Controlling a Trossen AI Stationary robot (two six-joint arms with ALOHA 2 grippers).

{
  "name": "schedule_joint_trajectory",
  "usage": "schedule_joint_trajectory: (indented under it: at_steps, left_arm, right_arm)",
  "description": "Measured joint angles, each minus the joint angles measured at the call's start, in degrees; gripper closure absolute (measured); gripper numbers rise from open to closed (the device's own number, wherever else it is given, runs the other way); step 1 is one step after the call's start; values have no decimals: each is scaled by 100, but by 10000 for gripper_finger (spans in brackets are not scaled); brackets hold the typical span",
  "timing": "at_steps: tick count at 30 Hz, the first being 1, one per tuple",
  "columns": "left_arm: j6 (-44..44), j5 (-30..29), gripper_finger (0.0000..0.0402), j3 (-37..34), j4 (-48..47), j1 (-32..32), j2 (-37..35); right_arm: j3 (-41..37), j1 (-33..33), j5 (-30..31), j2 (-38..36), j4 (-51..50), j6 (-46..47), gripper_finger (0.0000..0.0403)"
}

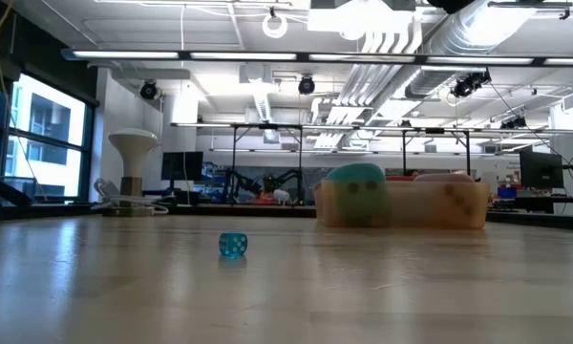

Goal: Pick & Place Dice
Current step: Put the small light blue die into the the orange bin

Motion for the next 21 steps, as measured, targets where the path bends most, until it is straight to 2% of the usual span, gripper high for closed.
schedule_joint_trajectory:
  at_steps: [6, 9, 21]
  left_arm:
    - [-110, -2, 352, 0, -179, 0, -4]
    - [-121, -17, 352, 0, -185, 0, -6]
    - [-119, -17, 352, 7, -226, 0, -9]
  right_arm:
    - [0, -28, 4, 0, -22, -2, 181]
    - [0, -38, 11, 0, -24, -2, 198]
    - [-2, -63, 5, 0, -94, -155, 341]
